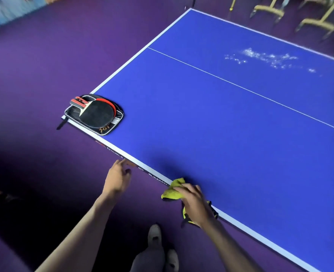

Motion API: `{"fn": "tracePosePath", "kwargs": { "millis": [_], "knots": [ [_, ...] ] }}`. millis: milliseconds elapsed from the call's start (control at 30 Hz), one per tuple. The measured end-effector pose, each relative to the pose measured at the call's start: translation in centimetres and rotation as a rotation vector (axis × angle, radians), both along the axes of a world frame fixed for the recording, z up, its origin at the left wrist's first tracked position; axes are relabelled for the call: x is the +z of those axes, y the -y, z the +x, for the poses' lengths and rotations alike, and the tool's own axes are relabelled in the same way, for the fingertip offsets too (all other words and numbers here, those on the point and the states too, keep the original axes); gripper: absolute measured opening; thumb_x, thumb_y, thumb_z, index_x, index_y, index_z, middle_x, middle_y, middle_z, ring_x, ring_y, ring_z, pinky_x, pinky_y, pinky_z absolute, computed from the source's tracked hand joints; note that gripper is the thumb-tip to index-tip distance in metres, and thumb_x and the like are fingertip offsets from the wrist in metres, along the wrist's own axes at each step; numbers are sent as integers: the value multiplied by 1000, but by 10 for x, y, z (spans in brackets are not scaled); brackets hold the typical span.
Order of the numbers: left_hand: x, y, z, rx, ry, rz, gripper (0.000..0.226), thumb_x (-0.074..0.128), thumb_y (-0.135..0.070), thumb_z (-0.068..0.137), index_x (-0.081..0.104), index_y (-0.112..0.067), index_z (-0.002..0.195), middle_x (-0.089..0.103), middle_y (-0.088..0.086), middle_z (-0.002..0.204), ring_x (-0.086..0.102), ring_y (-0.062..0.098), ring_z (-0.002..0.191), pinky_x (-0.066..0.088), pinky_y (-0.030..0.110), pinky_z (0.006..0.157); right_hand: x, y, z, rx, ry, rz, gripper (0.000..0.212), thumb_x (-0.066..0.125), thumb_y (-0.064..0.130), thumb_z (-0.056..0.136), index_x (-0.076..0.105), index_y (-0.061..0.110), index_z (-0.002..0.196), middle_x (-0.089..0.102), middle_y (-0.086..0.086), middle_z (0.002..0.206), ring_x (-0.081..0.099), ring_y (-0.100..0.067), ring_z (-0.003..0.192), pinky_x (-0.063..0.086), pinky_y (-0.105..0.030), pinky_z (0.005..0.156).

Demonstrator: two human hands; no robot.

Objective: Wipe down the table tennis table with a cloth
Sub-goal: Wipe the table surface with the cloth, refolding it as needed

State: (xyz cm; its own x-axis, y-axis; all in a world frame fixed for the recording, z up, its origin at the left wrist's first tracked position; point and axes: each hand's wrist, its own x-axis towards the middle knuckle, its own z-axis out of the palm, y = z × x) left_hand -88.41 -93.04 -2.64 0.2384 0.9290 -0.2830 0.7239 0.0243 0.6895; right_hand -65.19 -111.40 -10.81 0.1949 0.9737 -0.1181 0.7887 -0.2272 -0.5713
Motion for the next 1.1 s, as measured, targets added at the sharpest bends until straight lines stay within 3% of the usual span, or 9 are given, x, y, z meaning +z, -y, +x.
{"fn": "tracePosePath", "kwargs": {
  "millis": [133,233,400,533,633,800,900,1033,1100],
  "knots": [
    [41,22,-11,-43,111,-10,41,53,2,91,68,-35,92,69,-2,103,65,23,87,48,28,74,40,5,-4,-168,-157,57,54,61,4,100,60,37,143,57,18,137,49,-18,114,46,-36,103],
    [62,40,-25,4,164,7,37,55,-1,93,68,-36,95,70,-4,106,65,22,86,48,27,72,71,1,-18,-258,-268,117,52,63,9,101,58,34,146,59,17,135,50,-16,118,44,-30,103],
    [81,50,-45,31,244,-25,36,51,0,96,70,-30,99,70,-4,101,58,10,74,44,10,61,113,-24,-59,-309,-389,175,42,62,19,102,59,37,140,59,19,127,53,-15,123,43,-27,93],
    [91,29,-73,14,333,-93,47,49,0,97,68,-43,97,70,-15,99,67,13,87,53,22,77,142,-71,-107,-305,-481,212,40,65,24,99,49,54,121,61,24,126,56,-10,118,48,-32,86],
    [99,-5,-105,54,408,-97,43,51,-3,97,66,-43,101,70,-10,101,66,15,80,55,30,79,152,-121,-152,-299,-499,237,37,69,28,96,48,54,111,64,22,117,61,-9,109,53,-35,84],
    [107,-79,-172,121,504,-92,4,60,-27,100,63,-29,102,70,-15,100,65,5,90,53,30,82,162,-215,-245,-231,-531,258,27,74,29,94,56,40,110,66,19,110,63,-7,103,56,-36,80],
    [118,-120,-208,158,597,-161,15,64,-40,98,64,-25,103,73,-11,102,68,6,93,53,28,83,168,-267,-297,-206,-537,251,27,75,27,93,58,36,112,66,18,112,63,-8,107,55,-36,85],
    [127,-186,-250,213,661,-155,52,71,-61,88,63,-14,109,73,7,104,69,29,101,55,55,93,179,-333,-344,-151,-521,289,27,77,21,90,60,29,110,66,14,111,62,-11,109,54,-37,89],
    [131,-219,-261,256,666,-114,34,70,-51,92,68,-21,108,76,0,102,71,20,101,57,50,91,179,-363,-357,-120,-488,298,27,80,25,90,61,29,109,66,15,113,62,-11,112,54,-34,91]
  ]
}}
